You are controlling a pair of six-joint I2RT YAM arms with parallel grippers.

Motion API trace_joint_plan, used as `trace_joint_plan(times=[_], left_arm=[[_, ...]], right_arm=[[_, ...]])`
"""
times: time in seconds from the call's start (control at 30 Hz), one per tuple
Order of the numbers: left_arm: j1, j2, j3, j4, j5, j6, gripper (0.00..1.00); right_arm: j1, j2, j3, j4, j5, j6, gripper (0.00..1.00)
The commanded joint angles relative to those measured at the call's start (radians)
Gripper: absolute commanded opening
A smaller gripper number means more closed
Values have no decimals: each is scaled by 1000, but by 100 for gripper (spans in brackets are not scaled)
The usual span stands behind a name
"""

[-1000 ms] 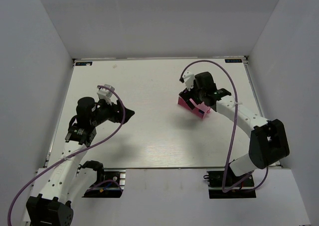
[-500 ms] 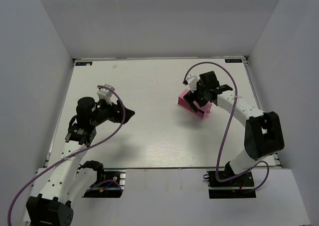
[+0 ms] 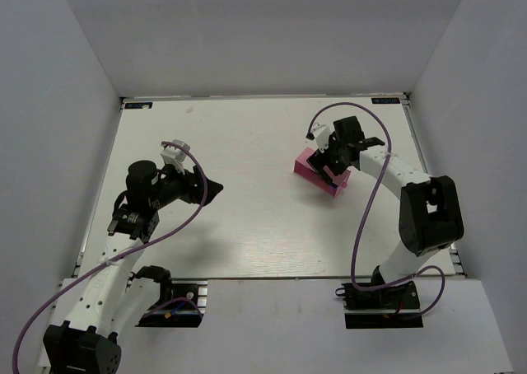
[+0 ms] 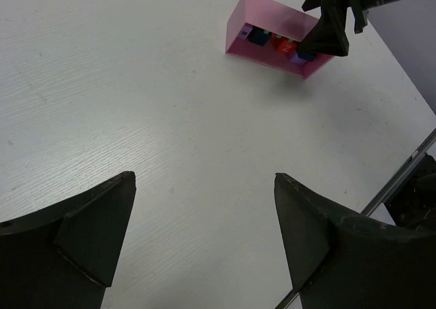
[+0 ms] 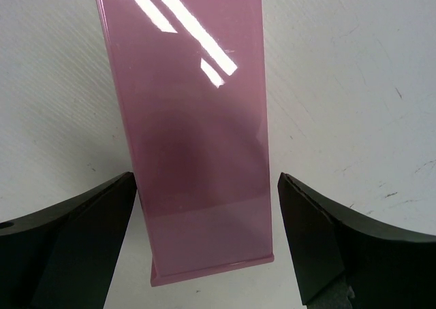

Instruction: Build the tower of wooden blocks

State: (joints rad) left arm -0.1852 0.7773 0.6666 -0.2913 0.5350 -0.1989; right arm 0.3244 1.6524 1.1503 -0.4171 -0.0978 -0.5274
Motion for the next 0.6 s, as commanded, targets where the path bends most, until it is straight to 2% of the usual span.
trace_joint_plan(times=[0.0, 0.37, 0.57], left_arm=[[-2, -4, 31, 18, 19, 10, 93], [-2, -4, 31, 18, 19, 10, 93], [-2, -4, 31, 18, 19, 10, 93]], right_arm=[[-10, 14, 49, -5, -17, -14, 90], [-24, 53, 55, -8, -28, -31, 90], [-27, 58, 58, -20, -49, -33, 80]])
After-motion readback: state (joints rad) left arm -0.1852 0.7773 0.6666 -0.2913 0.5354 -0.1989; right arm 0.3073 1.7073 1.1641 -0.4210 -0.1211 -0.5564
